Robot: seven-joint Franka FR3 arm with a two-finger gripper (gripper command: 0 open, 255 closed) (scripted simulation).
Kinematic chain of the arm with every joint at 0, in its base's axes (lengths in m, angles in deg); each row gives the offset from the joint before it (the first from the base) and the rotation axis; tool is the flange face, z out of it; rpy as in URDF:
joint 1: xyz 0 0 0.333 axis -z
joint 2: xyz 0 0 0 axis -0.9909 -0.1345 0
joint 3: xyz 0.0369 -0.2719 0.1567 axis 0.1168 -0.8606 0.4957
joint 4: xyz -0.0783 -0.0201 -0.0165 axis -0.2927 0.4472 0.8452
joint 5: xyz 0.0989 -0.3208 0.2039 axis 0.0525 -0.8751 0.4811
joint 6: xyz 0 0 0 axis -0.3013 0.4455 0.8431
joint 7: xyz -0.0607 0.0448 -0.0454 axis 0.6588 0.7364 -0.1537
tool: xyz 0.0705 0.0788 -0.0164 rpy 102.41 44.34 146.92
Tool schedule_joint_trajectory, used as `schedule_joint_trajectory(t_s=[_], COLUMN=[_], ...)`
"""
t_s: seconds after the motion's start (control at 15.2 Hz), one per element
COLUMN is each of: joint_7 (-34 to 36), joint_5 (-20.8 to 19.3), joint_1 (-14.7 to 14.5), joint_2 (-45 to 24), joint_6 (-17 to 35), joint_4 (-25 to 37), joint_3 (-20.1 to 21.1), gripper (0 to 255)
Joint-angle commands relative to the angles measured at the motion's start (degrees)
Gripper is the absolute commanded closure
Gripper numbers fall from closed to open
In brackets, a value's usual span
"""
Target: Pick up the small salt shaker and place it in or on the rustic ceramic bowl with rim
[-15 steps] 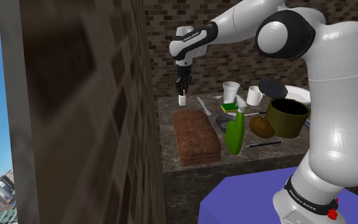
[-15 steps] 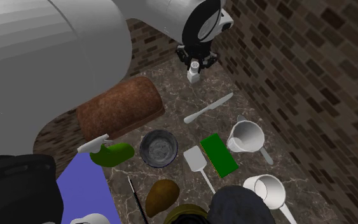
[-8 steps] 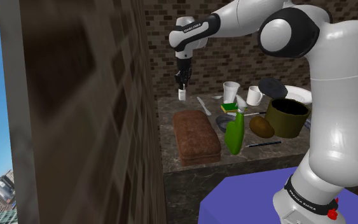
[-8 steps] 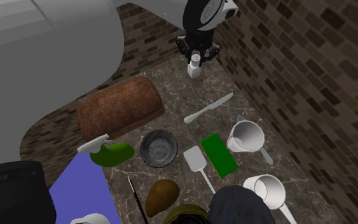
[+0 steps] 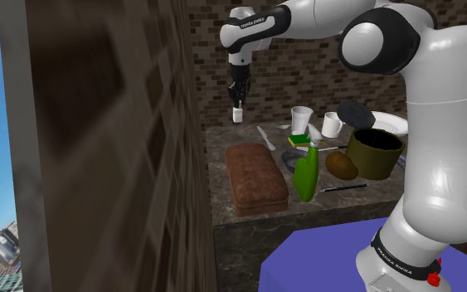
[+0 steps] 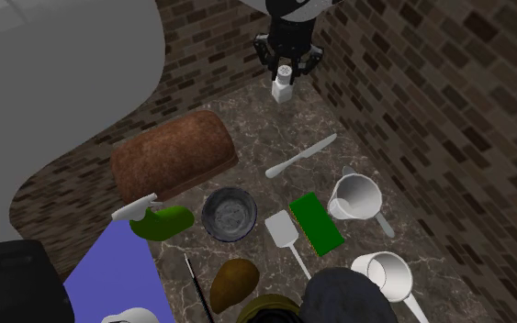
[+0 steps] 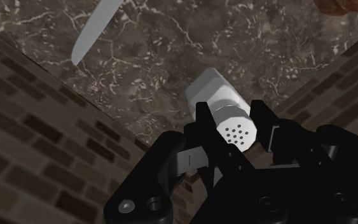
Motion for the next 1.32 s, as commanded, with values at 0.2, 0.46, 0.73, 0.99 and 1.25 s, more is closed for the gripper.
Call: schedule_joint_trajectory(t_s=[0.2, 0.46, 0.73, 0.99, 1.25], joint_7=[0.07, 0.16, 0.25, -0.54, -1.50], joint_5=[-0.04, -0.04, 0.00, -0.75, -1.85], joint_1=[0.14, 0.25, 0.40, 0.34, 0.56], joint_2=[0.06, -0.20, -0.78, 7.68, 17.60], joint_6=[-3.82, -7.03, -10.43, -7.64, -5.21], joint_4=[3.73, 7.22, 11.19, -0.05, -12.35], joint_3=[-0.05, -0.07, -0.09, -0.54, -1.11], gripper=[255, 255, 255, 255, 255])
